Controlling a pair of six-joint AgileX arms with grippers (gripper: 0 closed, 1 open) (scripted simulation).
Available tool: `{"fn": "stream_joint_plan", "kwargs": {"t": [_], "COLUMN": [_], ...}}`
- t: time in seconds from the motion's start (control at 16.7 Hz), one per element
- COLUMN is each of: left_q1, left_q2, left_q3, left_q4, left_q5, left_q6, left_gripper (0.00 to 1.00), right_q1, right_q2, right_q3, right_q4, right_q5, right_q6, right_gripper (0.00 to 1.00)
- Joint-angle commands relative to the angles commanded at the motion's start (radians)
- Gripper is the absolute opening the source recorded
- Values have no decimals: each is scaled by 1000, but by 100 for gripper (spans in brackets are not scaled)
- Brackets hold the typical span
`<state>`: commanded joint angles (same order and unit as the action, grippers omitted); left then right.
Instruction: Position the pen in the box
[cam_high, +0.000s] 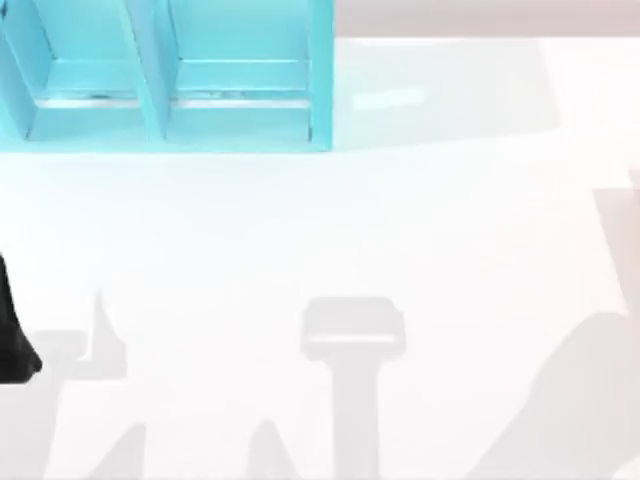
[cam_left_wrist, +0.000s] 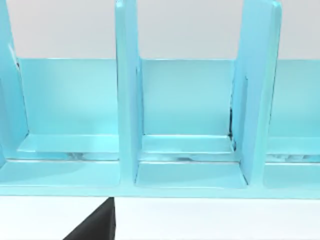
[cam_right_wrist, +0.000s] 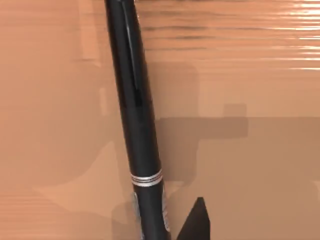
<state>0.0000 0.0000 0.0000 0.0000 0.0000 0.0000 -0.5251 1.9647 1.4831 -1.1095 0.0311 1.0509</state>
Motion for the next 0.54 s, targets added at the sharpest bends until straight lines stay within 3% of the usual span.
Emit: {"fn": "stream_joint_plan", "kwargs": {"t": [0.18, 0.54], "left_q1": [0, 0], "left_q2": [0, 0], "left_q3": [0, 0], "left_q4": [0, 0], "left_q5": [0, 0], "left_q6": [0, 0], "left_gripper": [100, 100], "right_q1": [0, 0], "right_q2": [0, 0], "right_q3": [0, 0], "right_q4": [0, 0], "right_q5": [0, 0], "right_q6": [0, 0], "right_gripper": [98, 100]}}
